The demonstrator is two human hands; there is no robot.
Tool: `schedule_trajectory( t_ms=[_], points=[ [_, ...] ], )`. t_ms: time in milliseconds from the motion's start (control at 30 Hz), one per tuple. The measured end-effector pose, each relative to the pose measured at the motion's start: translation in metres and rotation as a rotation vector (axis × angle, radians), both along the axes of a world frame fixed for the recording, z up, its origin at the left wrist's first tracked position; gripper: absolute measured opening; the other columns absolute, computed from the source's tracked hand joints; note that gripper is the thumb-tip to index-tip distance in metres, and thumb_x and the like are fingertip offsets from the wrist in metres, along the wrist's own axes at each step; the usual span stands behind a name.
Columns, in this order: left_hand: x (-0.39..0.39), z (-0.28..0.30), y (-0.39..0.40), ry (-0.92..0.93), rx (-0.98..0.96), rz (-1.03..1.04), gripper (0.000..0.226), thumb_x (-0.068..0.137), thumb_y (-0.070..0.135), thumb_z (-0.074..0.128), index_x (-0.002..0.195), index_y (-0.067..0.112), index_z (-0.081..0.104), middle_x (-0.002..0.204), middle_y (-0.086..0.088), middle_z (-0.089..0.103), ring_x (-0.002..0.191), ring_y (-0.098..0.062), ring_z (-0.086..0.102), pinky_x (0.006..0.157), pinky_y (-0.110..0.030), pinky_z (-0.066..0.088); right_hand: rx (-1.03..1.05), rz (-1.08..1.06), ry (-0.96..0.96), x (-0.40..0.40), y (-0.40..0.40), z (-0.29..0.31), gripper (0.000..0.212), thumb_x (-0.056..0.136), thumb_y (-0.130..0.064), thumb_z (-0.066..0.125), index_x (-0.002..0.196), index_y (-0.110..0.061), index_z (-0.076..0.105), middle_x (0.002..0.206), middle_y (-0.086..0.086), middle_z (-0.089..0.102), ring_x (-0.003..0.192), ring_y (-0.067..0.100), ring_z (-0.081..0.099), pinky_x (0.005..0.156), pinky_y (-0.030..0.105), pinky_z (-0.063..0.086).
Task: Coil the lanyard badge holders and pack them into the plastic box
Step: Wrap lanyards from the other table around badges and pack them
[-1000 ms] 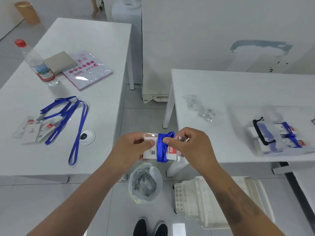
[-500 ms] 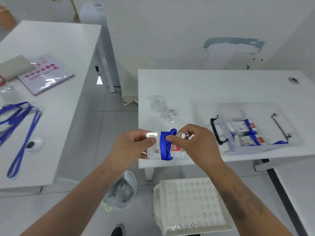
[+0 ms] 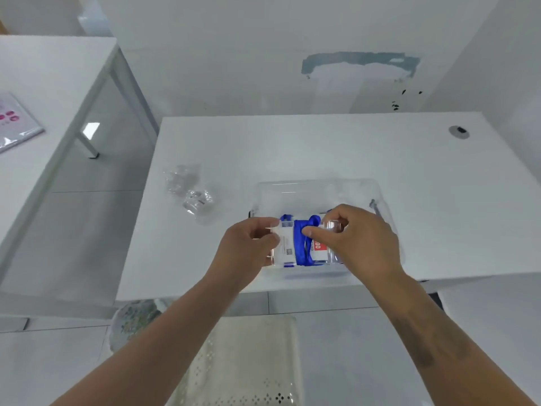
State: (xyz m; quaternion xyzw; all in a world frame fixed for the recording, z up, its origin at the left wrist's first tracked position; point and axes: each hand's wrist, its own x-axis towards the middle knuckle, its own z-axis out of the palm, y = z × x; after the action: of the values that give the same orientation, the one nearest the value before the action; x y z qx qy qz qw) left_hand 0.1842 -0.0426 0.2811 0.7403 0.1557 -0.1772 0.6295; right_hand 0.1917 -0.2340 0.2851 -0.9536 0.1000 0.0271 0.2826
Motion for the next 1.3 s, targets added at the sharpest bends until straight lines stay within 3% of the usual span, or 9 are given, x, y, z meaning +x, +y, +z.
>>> schedule_trajectory(
  t_ms=[167,267,433,600,767,833,967,1167,1300],
  points=[
    [0.038,-0.023,-0.050,0.087,0.049,0.032,0.020,0.095,0.005,0.055,0.106,0.021,0.061,0.101,-0.003,0.068,0.078,-0.011,0.065,0.069,-0.031,0.062,-0.177,0.089,0.094,0.046,-0.040,-0.017,0.043,0.072,-0.072,0.066,0.081,-0.030,0.062,0.074,-0.012,0.063,0.069,0.007,0.058,0.056,0.024,0.042],
    [0.060,-0.048,-0.065,0.108,0.167,0.041,0.018,0.094,0.006,0.058,0.106,0.020,0.060,0.099,-0.001,0.065,0.073,-0.012,0.062,0.078,-0.043,0.062,-0.307,0.164,0.139,0.071,-0.045,-0.032,0.047,0.074,-0.073,0.063,0.084,-0.027,0.062,0.076,-0.010,0.061,0.071,0.011,0.057,0.055,0.024,0.037],
    [0.091,-0.086,-0.081,0.130,0.251,0.041,0.019,0.091,0.003,0.059,0.102,0.018,0.063,0.095,-0.002,0.065,0.081,-0.022,0.069,0.076,-0.044,0.062,-0.550,0.281,0.212,0.101,-0.043,-0.059,0.050,0.082,-0.067,0.059,0.081,-0.018,0.057,0.067,-0.003,0.054,0.066,0.015,0.055,0.055,0.026,0.038],
    [0.100,-0.113,-0.090,0.144,0.272,0.031,0.019,0.089,0.005,0.061,0.100,0.019,0.064,0.097,0.000,0.066,0.089,-0.025,0.070,0.080,-0.041,0.061,-0.613,0.322,0.254,0.106,-0.046,-0.075,0.042,0.089,-0.058,0.058,0.076,-0.020,0.047,0.063,-0.004,0.041,0.068,0.016,0.052,0.059,0.029,0.040],
    [0.105,-0.116,-0.099,0.075,0.348,0.052,0.025,0.090,0.014,0.064,0.114,0.021,0.063,0.100,0.003,0.067,0.081,-0.014,0.066,0.068,-0.028,0.058,-0.623,0.326,0.252,0.101,-0.047,-0.068,0.036,0.090,-0.051,0.059,0.097,-0.016,0.064,0.077,-0.003,0.055,0.073,0.017,0.056,0.062,0.028,0.040],
    [0.106,-0.113,-0.099,0.086,0.324,0.080,0.028,0.090,0.015,0.065,0.117,0.021,0.063,0.106,0.001,0.069,0.083,-0.016,0.067,0.067,-0.027,0.057,-0.605,0.303,0.212,0.094,-0.050,-0.057,0.041,0.091,-0.053,0.057,0.111,-0.018,0.065,0.100,-0.001,0.066,0.085,0.019,0.063,0.064,0.027,0.040],
    [0.099,-0.098,-0.097,0.120,0.278,0.062,0.043,0.089,0.017,0.066,0.131,0.019,0.057,0.125,-0.001,0.065,0.098,-0.018,0.066,0.079,-0.028,0.055,-0.472,0.210,0.088,0.077,-0.057,-0.036,0.051,0.091,-0.064,0.048,0.129,-0.031,0.058,0.127,-0.008,0.062,0.106,0.017,0.063,0.074,0.029,0.045],
    [0.059,-0.042,-0.064,-0.082,0.135,0.001,0.032,0.092,0.027,0.062,0.124,0.026,0.062,0.120,0.012,0.066,0.106,-0.009,0.063,0.095,-0.037,0.055,0.078,0.122,-0.067,0.042,-0.025,-0.021,0.037,0.089,-0.062,0.051,0.119,-0.042,0.059,0.118,-0.024,0.061,0.097,-0.002,0.060,0.084,0.026,0.048],
    [0.023,-0.017,-0.009,-0.223,0.098,0.049,0.018,0.093,0.028,0.063,0.110,0.030,0.067,0.104,0.018,0.070,0.093,-0.006,0.067,0.079,-0.033,0.060,0.239,0.131,-0.113,0.015,0.022,-0.020,0.041,0.088,-0.061,0.051,0.126,-0.046,0.054,0.121,-0.029,0.054,0.114,-0.001,0.053,0.098,0.030,0.047]
  ],
)
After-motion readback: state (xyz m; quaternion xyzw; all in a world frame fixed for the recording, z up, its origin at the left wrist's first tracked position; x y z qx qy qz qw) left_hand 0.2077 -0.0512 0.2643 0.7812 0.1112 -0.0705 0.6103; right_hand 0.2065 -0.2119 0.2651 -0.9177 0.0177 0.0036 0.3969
